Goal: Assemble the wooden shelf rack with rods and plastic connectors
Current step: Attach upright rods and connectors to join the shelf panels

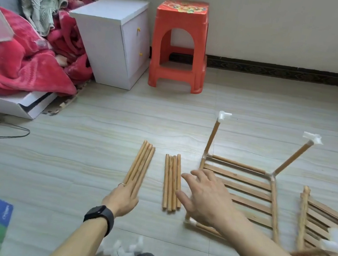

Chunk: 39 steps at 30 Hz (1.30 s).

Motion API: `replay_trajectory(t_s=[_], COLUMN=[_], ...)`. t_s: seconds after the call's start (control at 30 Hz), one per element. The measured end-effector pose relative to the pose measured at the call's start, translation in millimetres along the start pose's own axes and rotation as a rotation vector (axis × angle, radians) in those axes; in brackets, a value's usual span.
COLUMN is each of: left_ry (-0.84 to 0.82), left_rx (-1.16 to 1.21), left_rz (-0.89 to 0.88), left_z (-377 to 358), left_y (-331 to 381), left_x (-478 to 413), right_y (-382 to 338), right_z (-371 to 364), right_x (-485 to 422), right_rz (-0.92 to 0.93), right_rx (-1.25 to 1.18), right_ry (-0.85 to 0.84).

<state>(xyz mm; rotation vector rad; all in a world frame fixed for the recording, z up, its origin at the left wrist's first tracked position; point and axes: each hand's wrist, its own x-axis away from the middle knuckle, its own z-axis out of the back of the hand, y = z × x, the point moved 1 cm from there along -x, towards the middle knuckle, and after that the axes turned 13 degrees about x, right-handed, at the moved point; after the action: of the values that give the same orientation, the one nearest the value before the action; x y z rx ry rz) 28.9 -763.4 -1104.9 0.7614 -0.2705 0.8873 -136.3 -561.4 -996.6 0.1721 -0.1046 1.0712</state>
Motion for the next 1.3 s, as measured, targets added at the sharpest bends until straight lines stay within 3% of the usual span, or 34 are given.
replay_trajectory(t_s=[0.1, 0.23, 0.37, 0.5, 0.77, 0.87, 1.0, 1.07, 1.13, 1.23, 1.3], left_ry=[-0.021, 0.01, 0.049, 0.102, 0.108, 0.123, 0.145, 0.173, 0.193, 0.239, 0.25], left_rx=[0.019, 0.044, 0.103, 0.083, 0.096, 0.221, 0.128, 0.039, -0.072, -0.292, -0.454], left_rz=[0.085, 0.205, 0.318, 0.432, 0.45, 0.359, 0.027, -0.178, -0.381, -0.699, -0.884], left_z=[-9, -21, -37, -51, -43, -18, 28, 49, 65, 74, 70], left_y=[-18, -42, -64, -74, -59, -37, 14, 49, 86, 138, 169], left_x=[-25, -60, -91, -107, -103, -92, -53, -26, 1, 47, 71], right_y=[-15, -22, -22, -21, -24, -28, -29, -23, -11, 13, 28], right_z=[-26, -43, -51, -50, -45, -45, -30, -12, 8, 35, 41], right_x=[-16, -18, -23, -28, -22, -14, -12, -10, -9, 9, 25], right_rz=[-0.042, -0.129, -0.123, -0.146, -0.126, -0.098, -0.079, -0.138, -0.318, -0.658, -0.764], right_rx=[0.045, 0.06, 0.076, 0.05, 0.076, 0.082, 0.02, -0.146, -0.481, -1.263, -1.815], right_ry=[0.015, 0.201, 0.276, 0.266, 0.203, 0.105, -0.119, -0.176, -0.081, 0.071, 0.119])
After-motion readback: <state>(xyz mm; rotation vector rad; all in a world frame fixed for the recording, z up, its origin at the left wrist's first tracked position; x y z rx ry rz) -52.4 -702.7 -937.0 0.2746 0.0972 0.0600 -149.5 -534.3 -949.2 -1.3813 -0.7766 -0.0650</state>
